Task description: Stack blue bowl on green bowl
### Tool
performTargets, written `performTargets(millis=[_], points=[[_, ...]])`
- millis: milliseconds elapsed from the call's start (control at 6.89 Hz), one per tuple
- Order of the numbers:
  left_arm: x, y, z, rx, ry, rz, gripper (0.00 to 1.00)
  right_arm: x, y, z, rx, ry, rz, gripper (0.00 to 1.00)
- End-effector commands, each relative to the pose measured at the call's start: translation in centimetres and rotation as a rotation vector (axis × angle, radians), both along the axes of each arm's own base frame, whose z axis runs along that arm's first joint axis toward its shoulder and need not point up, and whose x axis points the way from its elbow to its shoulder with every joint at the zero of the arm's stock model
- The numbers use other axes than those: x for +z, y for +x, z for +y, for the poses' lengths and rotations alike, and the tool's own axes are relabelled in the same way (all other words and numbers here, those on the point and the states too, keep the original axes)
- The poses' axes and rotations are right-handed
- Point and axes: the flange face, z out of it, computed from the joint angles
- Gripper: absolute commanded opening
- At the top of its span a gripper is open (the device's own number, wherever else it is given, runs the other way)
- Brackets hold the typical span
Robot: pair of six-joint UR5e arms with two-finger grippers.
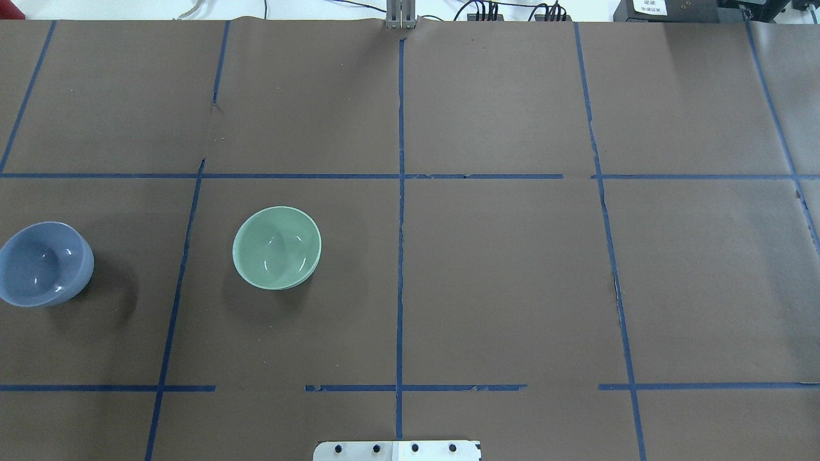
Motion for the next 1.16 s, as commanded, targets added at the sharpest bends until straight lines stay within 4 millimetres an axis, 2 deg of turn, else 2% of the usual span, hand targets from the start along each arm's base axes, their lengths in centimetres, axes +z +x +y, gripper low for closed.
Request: performTargets(millis=[0,145,435,581,726,871,1016], points=[[-0.4,0.0,-0.2,0.003,0.011,0.001,1.00,0.0,0.0,0.0,0.000,0.001,0.000,1.00],[0.1,0.1,-0.2,0.005,0.003,0.005,1.00,0.0,0.0,0.0,0.000,0.001,0.000,1.00],[-1.2,0.5,-0.8,0.020,0.079,0.001,1.00,0.0,0.0,0.0,0.000,0.001,0.000,1.00],[-1.3,3.0,-1.3,0.069,0.087,0.003,1.00,0.0,0.0,0.0,0.000,0.001,0.000,1.00],[-1.6,4.1,-1.6,0.057,0.063,0.007,1.00,0.0,0.0,0.0,0.000,0.001,0.000,1.00],[-2.2,8.7,-2.3,0.069,0.053,0.022,1.00,0.0,0.0,0.0,0.000,0.001,0.000,1.00],[-2.9,12.2,-2.4,0.044,0.022,0.043,1.00,0.0,0.0,0.0,0.000,0.001,0.000,1.00]])
